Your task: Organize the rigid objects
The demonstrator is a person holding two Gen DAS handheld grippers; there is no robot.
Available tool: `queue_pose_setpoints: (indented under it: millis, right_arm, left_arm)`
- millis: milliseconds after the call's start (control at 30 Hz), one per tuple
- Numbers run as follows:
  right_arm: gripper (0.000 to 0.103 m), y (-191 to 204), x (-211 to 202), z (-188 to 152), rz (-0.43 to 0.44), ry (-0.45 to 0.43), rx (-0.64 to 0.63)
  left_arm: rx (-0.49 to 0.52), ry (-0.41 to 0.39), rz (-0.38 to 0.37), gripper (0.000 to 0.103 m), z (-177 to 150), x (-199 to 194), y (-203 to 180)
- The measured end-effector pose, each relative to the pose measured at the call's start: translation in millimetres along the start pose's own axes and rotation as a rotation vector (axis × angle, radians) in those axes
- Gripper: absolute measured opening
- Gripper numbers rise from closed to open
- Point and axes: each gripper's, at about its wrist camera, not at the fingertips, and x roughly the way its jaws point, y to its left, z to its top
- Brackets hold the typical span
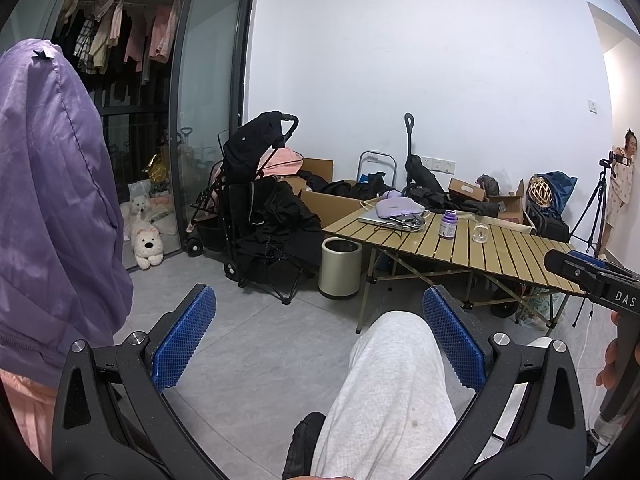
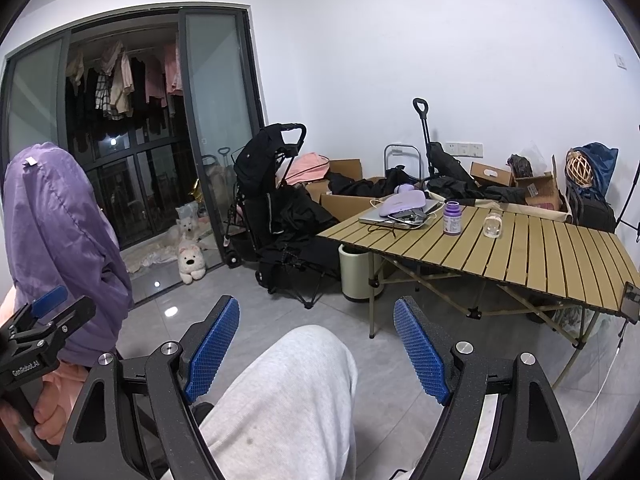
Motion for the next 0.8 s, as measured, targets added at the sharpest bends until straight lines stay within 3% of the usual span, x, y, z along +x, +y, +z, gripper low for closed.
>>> queue_pose_setpoints:
  millis: [800]
  right_arm:
    - [0.085, -0.4, 0.4, 0.0, -0.002, 0.007, 0.001]
  left_arm:
    - [0.001, 0.005, 0.003, 0.103, -0.7, 1.4, 0.7]
